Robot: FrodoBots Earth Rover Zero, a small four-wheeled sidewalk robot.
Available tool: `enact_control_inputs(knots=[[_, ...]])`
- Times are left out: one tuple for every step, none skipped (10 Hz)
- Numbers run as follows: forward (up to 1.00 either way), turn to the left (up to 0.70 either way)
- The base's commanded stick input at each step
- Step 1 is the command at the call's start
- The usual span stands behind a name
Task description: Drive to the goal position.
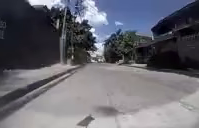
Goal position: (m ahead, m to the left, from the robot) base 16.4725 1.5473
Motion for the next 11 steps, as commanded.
enact_control_inputs(knots=[[1.00, 0.00], [1.00, 0.00], [1.00, 0.00], [1.00, 0.00], [1.00, 0.00], [1.00, 0.00], [1.00, 0.00], [1.00, 0.00], [1.00, 0.00], [1.00, 0.00], [1.00, 0.00]])
